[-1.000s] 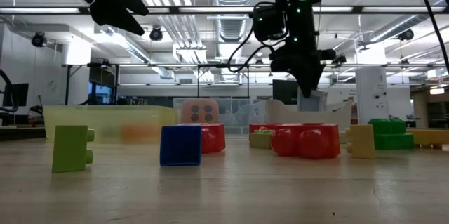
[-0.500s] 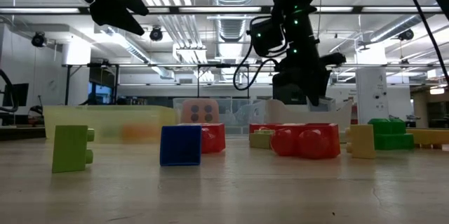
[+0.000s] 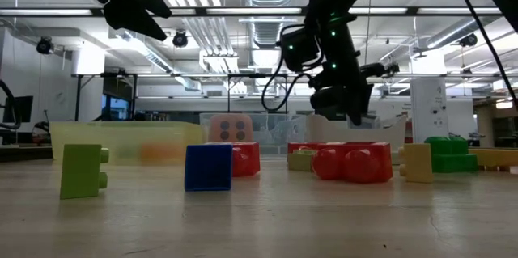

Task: Pick & Place Toys
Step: Put the blue deck of cards into the white bin, then put the orange deck of cards into the white bin

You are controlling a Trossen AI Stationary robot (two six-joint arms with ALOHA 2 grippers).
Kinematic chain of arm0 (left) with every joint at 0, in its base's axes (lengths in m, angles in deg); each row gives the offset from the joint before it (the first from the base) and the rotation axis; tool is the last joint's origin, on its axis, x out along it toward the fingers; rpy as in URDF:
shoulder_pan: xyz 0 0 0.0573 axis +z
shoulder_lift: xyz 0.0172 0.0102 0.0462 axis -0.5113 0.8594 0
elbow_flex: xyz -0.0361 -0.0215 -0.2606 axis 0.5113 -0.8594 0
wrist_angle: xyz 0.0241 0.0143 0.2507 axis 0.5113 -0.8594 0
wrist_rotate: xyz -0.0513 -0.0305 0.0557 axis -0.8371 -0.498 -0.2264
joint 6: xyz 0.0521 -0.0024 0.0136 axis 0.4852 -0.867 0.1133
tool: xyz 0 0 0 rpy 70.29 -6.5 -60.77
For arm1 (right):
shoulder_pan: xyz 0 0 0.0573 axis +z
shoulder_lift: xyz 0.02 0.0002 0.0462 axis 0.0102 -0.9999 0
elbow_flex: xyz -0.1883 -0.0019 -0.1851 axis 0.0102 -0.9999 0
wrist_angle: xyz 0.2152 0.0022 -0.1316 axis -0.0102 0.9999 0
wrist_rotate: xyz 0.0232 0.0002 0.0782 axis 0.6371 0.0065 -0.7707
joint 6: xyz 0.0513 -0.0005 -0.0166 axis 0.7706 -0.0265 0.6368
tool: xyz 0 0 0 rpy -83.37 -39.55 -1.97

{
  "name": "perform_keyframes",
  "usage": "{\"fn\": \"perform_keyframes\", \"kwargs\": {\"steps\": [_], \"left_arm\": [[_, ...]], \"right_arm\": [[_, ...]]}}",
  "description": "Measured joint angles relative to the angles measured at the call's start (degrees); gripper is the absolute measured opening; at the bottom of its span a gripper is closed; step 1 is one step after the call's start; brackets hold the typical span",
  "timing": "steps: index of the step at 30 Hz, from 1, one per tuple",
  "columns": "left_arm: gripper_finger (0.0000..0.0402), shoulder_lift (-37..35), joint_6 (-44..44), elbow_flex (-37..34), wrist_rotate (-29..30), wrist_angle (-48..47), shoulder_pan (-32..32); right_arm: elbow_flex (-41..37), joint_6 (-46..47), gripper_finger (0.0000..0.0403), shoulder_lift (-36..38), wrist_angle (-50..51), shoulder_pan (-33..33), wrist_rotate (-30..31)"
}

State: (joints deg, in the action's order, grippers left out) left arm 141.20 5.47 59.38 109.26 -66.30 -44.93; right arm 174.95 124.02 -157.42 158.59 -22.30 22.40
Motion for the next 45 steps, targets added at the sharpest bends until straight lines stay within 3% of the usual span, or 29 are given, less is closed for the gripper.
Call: {"fn": "perform_keyframes", "kwargs": {"steps": [22, 28, 31, 45], "left_arm": [[0.0367, 0.0, 0.0, 0.0, 0.0, -0.2, 0.0], [0.0367, 0.0, 0.0, 0.0, 0.0, -0.2, 0.0], [0.0367, 0.0, 0.0, 0.0, 0.0, -0.2, 0.0], [0.0367, 0.0, -0.1, 0.0, 0.0, -0.2, 0.0]], "right_arm": [[3.0, 0.3, 0.0062, -1.7, -0.7, 0.7, -3.2], [2.9, 1.8, 0.0164, -2.0, -2.0, 0.8, -6.0], [2.9, 2.6, 0.0194, -1.9, -2.0, 0.8, -5.6], [2.4, 2.2, 0.0205, -2.6, -3.3, 0.8, -6.5]]}}
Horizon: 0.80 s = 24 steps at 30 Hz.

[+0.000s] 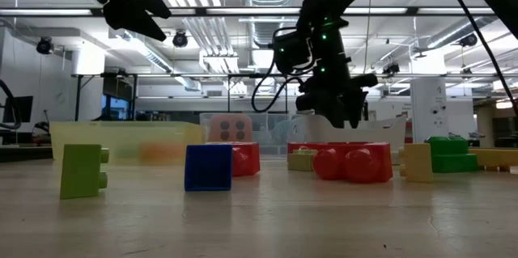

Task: Pick & Place Toys
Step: Put the orange deck of cards into the white bin

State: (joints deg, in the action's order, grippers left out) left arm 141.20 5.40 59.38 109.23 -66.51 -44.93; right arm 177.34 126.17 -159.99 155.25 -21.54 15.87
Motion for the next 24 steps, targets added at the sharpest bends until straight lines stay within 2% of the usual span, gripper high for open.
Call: {"fn": "perform_keyframes", "kwargs": {"steps": [24], "left_arm": [[0.0367, 0.0, -0.1, 0.0, 0.0, -0.3, 0.0]], "right_arm": [[-0.1, -1.7, 0.02, 0.0, -1.2, -0.1, -1.8]]}}
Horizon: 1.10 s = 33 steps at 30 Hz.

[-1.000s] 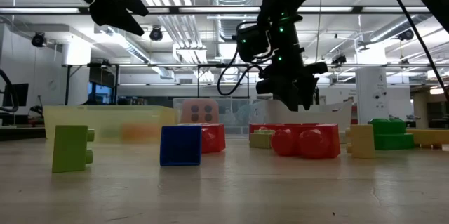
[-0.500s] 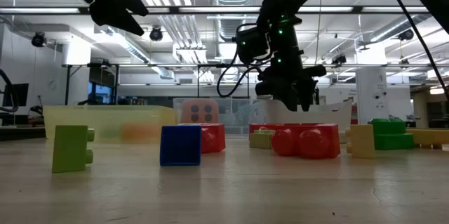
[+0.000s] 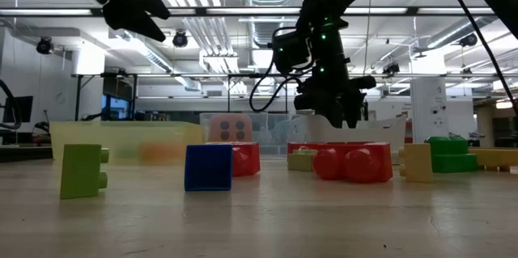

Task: Pick & Place Toys
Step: Put the orange deck of cards into the white bin

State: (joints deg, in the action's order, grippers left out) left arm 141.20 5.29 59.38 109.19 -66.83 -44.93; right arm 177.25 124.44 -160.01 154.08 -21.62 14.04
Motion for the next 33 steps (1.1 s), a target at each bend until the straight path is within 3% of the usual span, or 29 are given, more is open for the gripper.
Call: {"fn": "perform_keyframes", "kwargs": {"steps": [3, 10, 23, 33], "left_arm": [[0.0367, 0.0, 0.0, 0.0, 0.0, -0.2, 0.0], [0.0367, 0.0, 0.0, 0.0, -0.1, -0.6, 0.0], [0.0367, 0.0, 0.1, 0.0, 0.1, -1.2, 0.0], [0.0367, 0.0, 0.1, 0.0, 0.1, -1.5, 0.0]], "right_arm": [[0.0, 0.2, 0.0164, 0.0, 0.0, 0.0, 0.5], [0.0, -1.3, 0.0021, 1.0, -0.1, 0.0, 0.9], [0.0, 0.8, 0.0017, 8.6, 3.4, 3.2, 2.8], [-0.3, 5.8, 0.0018, 12.7, 11.6, 9.7, -6.7]]}}
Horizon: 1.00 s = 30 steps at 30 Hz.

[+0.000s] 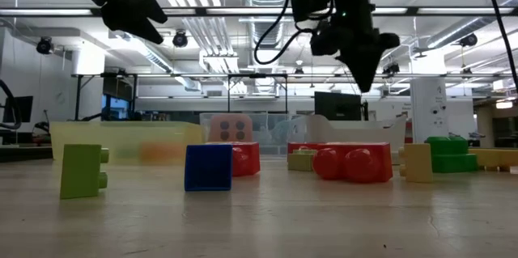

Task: Pick & Place Toys
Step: Put the orange deck of cards into the white bin

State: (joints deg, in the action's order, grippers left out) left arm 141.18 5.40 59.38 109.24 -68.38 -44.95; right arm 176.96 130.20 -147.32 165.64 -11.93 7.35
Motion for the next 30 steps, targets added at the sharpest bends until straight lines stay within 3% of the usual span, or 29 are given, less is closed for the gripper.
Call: {"fn": "perform_keyframes", "kwargs": {"steps": [6, 20, 25, 30], "left_arm": [[0.0367, 0.0, 0.0, 0.0, 0.0, -0.7, 0.0], [0.0367, 0.0, -0.1, 0.0, 0.0, -0.9, 0.0], [0.0367, 0.0, -0.8, 0.0, -0.4, -1.1, 0.0], [0.0367, 0.0, -1.0, 0.0, -0.6, -1.2, 0.0]], "right_arm": [[-0.3, 4.0, 0.0055, 0.0, 3.4, 5.8, 0.7], [-1.8, 16.2, 0.0271, 0.1, 3.7, 11.1, 2.3], [-6.1, 16.4, 0.0307, 0.9, 0.3, 11.2, 1.4], [-12.7, 14.8, 0.0313, 3.8, -10.0, 11.2, -1.6]]}}
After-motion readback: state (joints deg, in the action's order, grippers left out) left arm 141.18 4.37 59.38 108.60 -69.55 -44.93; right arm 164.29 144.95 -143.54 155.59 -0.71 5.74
